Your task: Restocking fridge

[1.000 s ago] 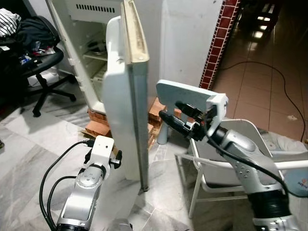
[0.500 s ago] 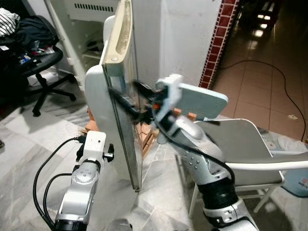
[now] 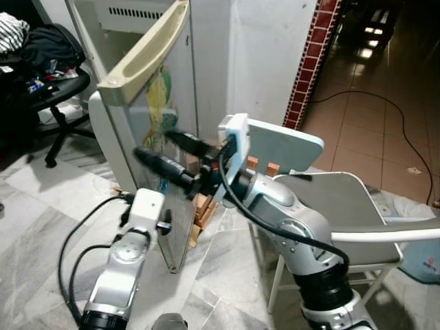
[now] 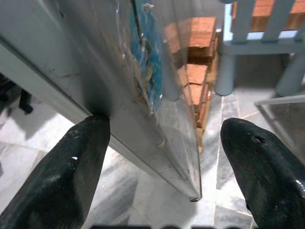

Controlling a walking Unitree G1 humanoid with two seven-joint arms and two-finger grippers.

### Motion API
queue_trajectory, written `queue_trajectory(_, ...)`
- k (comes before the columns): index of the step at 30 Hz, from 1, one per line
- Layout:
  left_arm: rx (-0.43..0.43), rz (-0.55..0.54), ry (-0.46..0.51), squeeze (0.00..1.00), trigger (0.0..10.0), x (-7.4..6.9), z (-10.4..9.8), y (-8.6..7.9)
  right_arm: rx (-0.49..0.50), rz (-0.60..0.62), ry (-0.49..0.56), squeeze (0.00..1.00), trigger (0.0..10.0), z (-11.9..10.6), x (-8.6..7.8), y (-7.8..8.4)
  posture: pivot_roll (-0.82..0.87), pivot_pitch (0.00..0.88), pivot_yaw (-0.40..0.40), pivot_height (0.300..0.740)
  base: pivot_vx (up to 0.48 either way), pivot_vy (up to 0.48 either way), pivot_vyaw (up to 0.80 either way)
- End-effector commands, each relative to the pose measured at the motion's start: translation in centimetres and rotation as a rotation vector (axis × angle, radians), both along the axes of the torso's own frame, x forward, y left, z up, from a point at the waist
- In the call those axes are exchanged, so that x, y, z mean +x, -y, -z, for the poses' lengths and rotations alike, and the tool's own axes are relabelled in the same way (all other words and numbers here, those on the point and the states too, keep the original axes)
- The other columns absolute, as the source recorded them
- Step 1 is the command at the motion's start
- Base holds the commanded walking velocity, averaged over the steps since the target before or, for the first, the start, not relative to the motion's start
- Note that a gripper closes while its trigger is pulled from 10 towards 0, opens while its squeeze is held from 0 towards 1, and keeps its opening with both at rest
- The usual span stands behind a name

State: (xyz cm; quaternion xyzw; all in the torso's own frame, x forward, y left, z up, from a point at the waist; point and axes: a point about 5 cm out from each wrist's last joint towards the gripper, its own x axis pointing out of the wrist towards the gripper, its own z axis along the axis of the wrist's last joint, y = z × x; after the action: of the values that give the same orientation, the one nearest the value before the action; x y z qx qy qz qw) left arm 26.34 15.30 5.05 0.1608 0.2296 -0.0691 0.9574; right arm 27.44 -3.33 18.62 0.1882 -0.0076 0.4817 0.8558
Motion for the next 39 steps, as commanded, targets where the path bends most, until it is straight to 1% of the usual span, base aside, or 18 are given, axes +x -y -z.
queue_trajectory(1, 0.003, -0.021, 0.058, 0.00, 10.0, 1.8, -1.0, -0.7, -0.019, 0.045, 0.000, 0.00, 10.0, 0.4, 0.2, 0.8, 0.08, 0.000, -0.002, 0.740, 0.000, 0.000, 0.00)
queue_trajectory(2, 0.009, -0.044, 0.073, 0.00, 10.0, 2.3, -1.2, -1.1, -0.027, 0.058, -0.002, 0.00, 10.0, 0.6, 0.3, 1.1, 0.08, 0.000, -0.002, 0.740, 0.000, 0.000, 0.00)
queue_trajectory(3, 0.031, -0.118, 0.109, 0.00, 10.0, 3.5, -1.7, -2.7, -0.041, 0.077, -0.007, 0.00, 10.0, 1.0, 0.3, 1.6, 0.08, 0.000, -0.001, 0.740, 0.000, 0.000, 0.00)
queue_trajectory(5, 0.039, -0.141, 0.116, 0.00, 10.0, 3.8, -1.9, -3.2, -0.044, 0.081, -0.009, 0.00, 10.0, 1.1, 0.2, 1.7, 0.08, 0.000, -0.001, 0.740, 0.000, 0.000, 0.00)
queue_trajectory(6, 0.052, -0.187, 0.136, 0.00, 10.0, 4.2, -2.2, -4.2, -0.049, 0.087, -0.012, 0.00, 10.0, 1.3, 0.2, 1.9, 0.07, 0.000, 0.002, 0.740, 0.000, 0.000, 0.00)
queue_trajectory(7, 0.087, -0.280, 0.178, 0.00, 10.0, 4.9, -3.0, -6.3, -0.059, 0.099, -0.019, 0.00, 10.0, 1.7, 0.1, 2.3, 0.07, 0.000, 0.005, 0.740, 0.000, 0.000, 0.00)
queue_trajectory(10, 0.114, -0.444, 0.234, 0.00, 10.0, 4.6, -4.1, -9.9, -0.088, 0.121, -0.026, 0.00, 10.0, 2.5, 0.0, 3.0, 0.08, 0.000, 0.008, 0.740, 0.000, 0.000, 0.00)
queue_trajectory(12, 0.125, -0.453, 0.245, 0.00, 10.0, 4.1, -4.1, -10.4, -0.096, 0.130, -0.036, 0.00, 10.0, 2.9, -0.1, 3.3, 0.09, 0.000, 0.008, 0.740, 0.000, 0.000, 0.00)
queue_trajectory(14, 0.106, -0.398, 0.270, 0.00, 10.0, 3.1, -3.8, -9.5, -0.166, 0.168, -0.076, 0.00, 10.0, 4.4, 0.1, 4.0, 0.10, 0.000, 0.008, 0.740, 0.000, 0.000, 0.00)
queue_trajectory(16, 0.081, -0.368, 0.276, 0.00, 10.0, 2.9, -3.6, -8.7, -0.175, 0.176, -0.075, 0.00, 10.0, 4.5, 0.0, 4.1, 0.10, 0.000, 0.008, 0.740, 0.000, 0.000, 0.00)
queue_trajectory(18, 0.064, -0.265, 0.303, 0.00, 10.0, 2.2, -3.4, -6.6, -0.212, 0.255, -0.080, 0.00, 10.0, 5.3, 0.4, 4.8, 0.10, 0.000, 0.002, 0.740, 0.000, 0.000, 0.00)
queue_trajectory(21, 0.036, -0.212, 0.314, 0.00, 10.0, 1.5, -3.2, -5.3, -0.275, 0.328, -0.071, 0.00, 10.0, 6.1, 0.5, 5.6, 0.10, 0.000, 0.003, 0.740, 0.000, 0.000, 0.00)
queue_trajectory(22, 0.016, -0.196, 0.325, 0.00, 10.0, 0.9, -3.0, -4.7, -0.326, 0.412, -0.080, 0.00, 10.0, 6.9, 0.6, 6.4, 0.10, 0.000, 0.004, 0.740, 0.000, 0.480, 0.00)
queue_trajectory(27, -0.025, -0.213, 0.335, 0.00, 10.0, -0.4, -2.9, -4.3, -0.357, 0.558, -0.106, 0.00, 10.0, 8.0, 0.3, 8.1, 0.09, 0.000, 0.006, 0.740, 0.000, 0.480, 0.00)
queue_trajectory(28, -0.087, -0.205, 0.333, 0.00, 10.0, -0.7, -3.0, -4.0, -0.371, 0.628, -0.118, 0.00, 10.0, 8.5, 0.3, 9.0, 0.09, 0.000, 0.008, 0.740, 0.000, 0.480, 0.00)
queue_trajectory(29, -0.087, -0.205, 0.333, 0.00, 10.0, -0.7, -3.0, -4.0, -0.371, 0.628, -0.118, 0.00, 10.0, 8.5, 0.3, 9.0, 0.09, 0.000, 0.008, 0.740, 0.000, 0.480, 0.00)
queue_trajectory(36, -0.123, -0.126, 0.372, 0.00, 10.0, -0.4, -4.0, -2.8, -0.434, 0.930, -0.096, 0.00, 10.0, 9.0, 0.3, 11.8, 0.08, 0.000, 0.022, 0.740, 0.000, 0.480, 0.00)
queue_trajectory(39, -0.131, -0.124, 0.362, 0.00, 10.0, -0.4, -3.8, -2.3, -0.432, 0.943, -0.104, 0.00, 10.0, 9.3, 0.3, 12.1, 0.07, 0.000, 0.025, 0.740, 0.000, 0.480, 0.00)
